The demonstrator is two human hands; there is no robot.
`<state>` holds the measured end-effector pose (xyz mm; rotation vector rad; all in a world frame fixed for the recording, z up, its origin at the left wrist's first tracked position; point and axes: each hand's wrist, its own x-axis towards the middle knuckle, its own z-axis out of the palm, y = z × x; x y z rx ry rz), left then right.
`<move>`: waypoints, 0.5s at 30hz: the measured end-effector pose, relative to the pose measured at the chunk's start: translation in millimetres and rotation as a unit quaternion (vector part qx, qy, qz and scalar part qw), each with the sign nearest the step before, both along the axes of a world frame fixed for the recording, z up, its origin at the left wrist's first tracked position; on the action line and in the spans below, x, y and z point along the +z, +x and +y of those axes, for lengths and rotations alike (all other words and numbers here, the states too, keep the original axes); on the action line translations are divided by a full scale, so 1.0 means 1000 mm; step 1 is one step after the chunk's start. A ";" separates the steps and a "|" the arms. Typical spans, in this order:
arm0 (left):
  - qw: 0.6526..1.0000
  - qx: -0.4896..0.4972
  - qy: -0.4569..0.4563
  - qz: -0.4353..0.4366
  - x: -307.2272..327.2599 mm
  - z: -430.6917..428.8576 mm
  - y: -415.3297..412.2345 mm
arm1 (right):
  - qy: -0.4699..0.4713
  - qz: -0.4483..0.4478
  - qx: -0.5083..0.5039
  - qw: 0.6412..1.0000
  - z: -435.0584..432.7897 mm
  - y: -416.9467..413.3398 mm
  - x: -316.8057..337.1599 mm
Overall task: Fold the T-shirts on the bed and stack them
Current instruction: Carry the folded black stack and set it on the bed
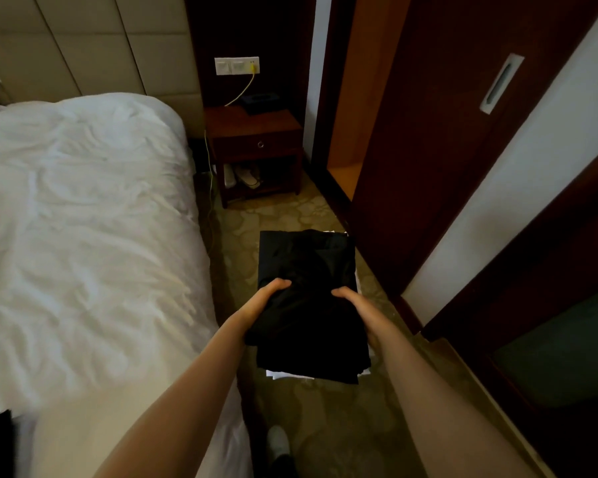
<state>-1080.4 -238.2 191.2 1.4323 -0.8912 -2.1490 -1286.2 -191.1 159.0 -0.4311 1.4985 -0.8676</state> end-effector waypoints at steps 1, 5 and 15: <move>1.000 -0.001 -0.003 -0.007 0.001 -0.013 -0.003 | -0.001 -0.006 0.001 1.000 -0.011 -0.003 0.002; 1.000 0.001 -0.001 -0.013 0.012 -0.066 -0.015 | -0.010 0.005 0.010 1.000 -0.066 -0.012 0.013; 1.000 0.009 -0.029 0.001 0.027 -0.171 -0.033 | -0.033 0.004 0.020 0.999 -0.176 -0.031 0.034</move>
